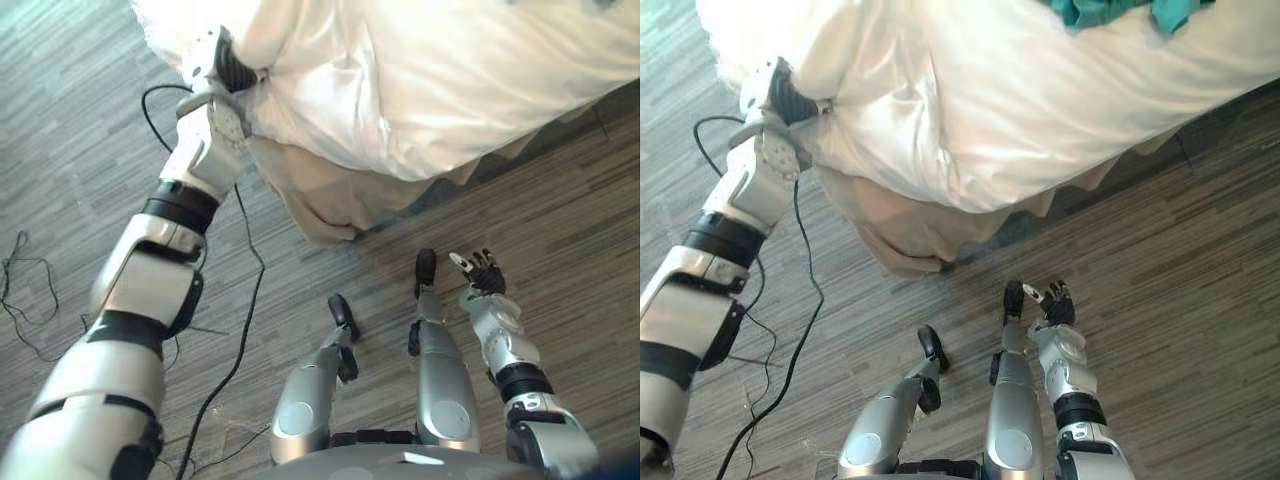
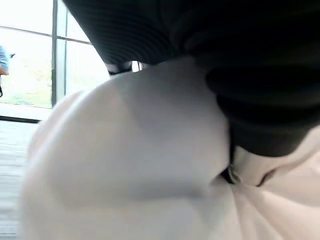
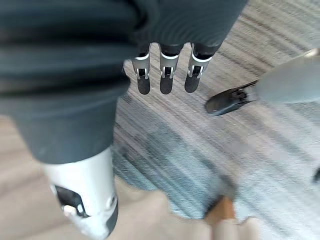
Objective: Tidy the bed and pick cloth on bed and put in laundry
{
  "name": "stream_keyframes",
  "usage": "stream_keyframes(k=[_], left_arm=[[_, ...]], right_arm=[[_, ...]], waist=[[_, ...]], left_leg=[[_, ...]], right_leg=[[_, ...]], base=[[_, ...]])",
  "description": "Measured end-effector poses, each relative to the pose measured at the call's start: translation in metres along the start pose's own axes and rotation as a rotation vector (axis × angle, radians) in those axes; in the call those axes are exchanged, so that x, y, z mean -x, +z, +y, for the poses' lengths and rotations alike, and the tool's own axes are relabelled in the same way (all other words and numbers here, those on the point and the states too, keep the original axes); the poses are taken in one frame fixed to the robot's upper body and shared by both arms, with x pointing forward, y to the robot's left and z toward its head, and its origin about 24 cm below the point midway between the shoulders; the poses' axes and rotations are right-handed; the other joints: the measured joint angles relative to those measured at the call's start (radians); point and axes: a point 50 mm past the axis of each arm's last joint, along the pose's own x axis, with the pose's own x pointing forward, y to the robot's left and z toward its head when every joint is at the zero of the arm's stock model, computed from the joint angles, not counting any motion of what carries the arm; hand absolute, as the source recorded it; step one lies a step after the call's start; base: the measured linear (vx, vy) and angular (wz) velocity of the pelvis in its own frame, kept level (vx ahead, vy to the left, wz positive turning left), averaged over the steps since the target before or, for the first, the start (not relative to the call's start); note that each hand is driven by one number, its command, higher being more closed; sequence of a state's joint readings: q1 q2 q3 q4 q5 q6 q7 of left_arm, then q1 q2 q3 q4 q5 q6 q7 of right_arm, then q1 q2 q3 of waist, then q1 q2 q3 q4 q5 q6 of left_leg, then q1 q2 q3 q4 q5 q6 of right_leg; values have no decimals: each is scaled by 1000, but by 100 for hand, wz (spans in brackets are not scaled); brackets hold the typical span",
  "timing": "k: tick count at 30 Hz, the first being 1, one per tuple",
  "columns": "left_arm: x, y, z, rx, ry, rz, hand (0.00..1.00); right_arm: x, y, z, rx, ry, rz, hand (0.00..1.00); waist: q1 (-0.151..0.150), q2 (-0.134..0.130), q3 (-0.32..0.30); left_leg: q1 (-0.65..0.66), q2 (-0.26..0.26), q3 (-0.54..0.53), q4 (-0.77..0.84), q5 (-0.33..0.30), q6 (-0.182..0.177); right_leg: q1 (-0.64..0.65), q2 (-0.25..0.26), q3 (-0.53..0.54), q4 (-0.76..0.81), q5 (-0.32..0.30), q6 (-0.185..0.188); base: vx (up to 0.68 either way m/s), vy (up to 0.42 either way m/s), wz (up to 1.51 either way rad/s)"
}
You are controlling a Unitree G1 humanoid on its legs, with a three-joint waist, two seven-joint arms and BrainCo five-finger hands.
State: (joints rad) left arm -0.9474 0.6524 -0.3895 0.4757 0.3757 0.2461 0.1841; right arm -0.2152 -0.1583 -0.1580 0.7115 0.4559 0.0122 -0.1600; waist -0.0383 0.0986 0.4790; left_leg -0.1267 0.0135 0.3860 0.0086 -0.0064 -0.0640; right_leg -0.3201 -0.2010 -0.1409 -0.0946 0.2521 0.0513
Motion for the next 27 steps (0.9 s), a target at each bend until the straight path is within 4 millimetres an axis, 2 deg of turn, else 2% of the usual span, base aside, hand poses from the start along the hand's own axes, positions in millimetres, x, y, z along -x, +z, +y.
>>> stream_keyframes(k=[1, 3, 4, 5, 6, 7, 8, 9, 10, 11, 13, 15, 16, 17, 18, 20, 23, 27], left_arm=[[5, -5, -5, 15, -21, 2, 100], [37, -36, -35, 97, -109, 48, 100], [43, -42, -40, 113, -123, 59, 100], [60, -53, -54, 168, -158, 89, 0], [80, -63, -75, 224, -201, 134, 0], [87, -66, -82, 243, -217, 154, 0], [109, -74, -104, 295, -272, 219, 0], [141, -87, -131, 343, -336, 321, 0], [163, -96, -147, 363, -367, 403, 0], [174, -101, -153, 374, -373, 453, 0], [227, -120, -180, 365, -449, 648, 0], [306, -134, -208, 319, -588, 904, 0], [319, -134, -212, 320, -613, 949, 0], [358, -137, -217, 309, -668, 1080, 0], [373, -137, -219, 305, -683, 1132, 0], [416, -137, -219, 309, -709, 1307, 0], [438, -142, -212, 336, -673, 1429, 0], [441, -143, -210, 484, -558, 1496, 0]], right_arm=[[1, -5, -4, 4, -12, 16, 0], [6, -24, -22, 21, -63, 83, 0], [7, -26, -24, 28, -68, 90, 0], [9, -31, -30, 42, -76, 107, 0], [13, -42, -38, 66, -82, 140, 0], [15, -45, -41, 74, -84, 153, 0], [21, -58, -49, 89, -99, 195, 0], [30, -73, -58, 94, -116, 246, 0], [35, -83, -64, 91, -126, 277, 0], [38, -87, -66, 86, -132, 292, 0], [48, -104, -73, 64, -154, 348, 0], [61, -122, -79, 50, -160, 416, 0], [63, -125, -80, 48, -159, 426, 0], [67, -132, -79, 34, -158, 454, 0], [69, -135, -78, 24, -155, 461, 0], [75, -143, -76, -2, -143, 477, 0], [78, -146, -75, -22, -146, 468, 0], [82, -149, -76, -30, -163, 443, 0]], waist=[[0, 5, -3], [2, 32, -24], [4, 34, -29], [4, 37, -43], [8, 34, -76], [11, 34, -88], [26, 33, -127], [32, 31, -176], [36, 29, -209], [37, 27, -224], [40, 18, -271], [53, 3, -304], [55, -1, -308], [60, -8, -313], [60, -11, -313], [60, -23, -320], [64, -39, -330], [61, -54, -354]], left_leg=[[6, 0, -11, -1, 0, 0], [43, 11, -42, -7, -21, 21], [48, 12, -45, -7, -25, 21], [62, 14, -60, -7, -29, 21], [77, 18, -72, -7, -35, 21], [84, 20, -75, -6, -38, 20], [110, 29, -83, -7, -49, 15], [136, 41, -95, -6, -65, 9], [154, 50, -100, -8, -74, 3], [163, 55, -103, -8, -78, 1], [199, 73, -121, -10, -91, -10], [239, 91, -125, -13, -103, -21], [243, 92, -126, -13, -105, -22], [257, 94, -130, -13, -108, -26], [265, 97, -132, -13, -108, -27], [294, 105, -146, -14, -113, -29], [325, 107, -145, -11, -122, -28], [339, 104, -144, -8, -124, -28]], right_leg=[[11, -1, -10, 0, -3, 1], [64, 6, -44, -1, -17, 9], [71, 11, -49, -1, -17, 10], [94, 10, -65, -1, -22, 10], [115, 12, -77, -2, -31, 11], [125, 14, -81, -2, -37, 13], [154, 22, -86, -3, -48, 15], [190, 34, -96, -7, -69, 17], [209, 43, -104, -8, -81, 19], [220, 48, -108, -8, -88, 22], [264, 64, -130, -8, -111, 19], [301, 80, -148, -8, -127, 17], [304, 82, -149, -8, -128, 17], [323, 87, -154, -8, -128, 17], [332, 89, -159, -8, -128, 17], [370, 90, -185, -9, -129, 18], [406, 89, -197, -9, -136, 21], [423, 84, -205, -9, -151, 21]], base=[[30, 4, 33], [41, 4, 32], [46, 2, 23], [37, -1, 25], [55, -4, 25], [74, -10, 13], [98, -21, 5], [115, -27, 5], [150, -37, 7], [174, -42, 9], [165, -36, 17], [146, -22, 11], [136, -5, 9], [108, 10, 10], [87, 18, 16], [31, 7, 19], [-43, 2, 1], [-61, -6, -4]])
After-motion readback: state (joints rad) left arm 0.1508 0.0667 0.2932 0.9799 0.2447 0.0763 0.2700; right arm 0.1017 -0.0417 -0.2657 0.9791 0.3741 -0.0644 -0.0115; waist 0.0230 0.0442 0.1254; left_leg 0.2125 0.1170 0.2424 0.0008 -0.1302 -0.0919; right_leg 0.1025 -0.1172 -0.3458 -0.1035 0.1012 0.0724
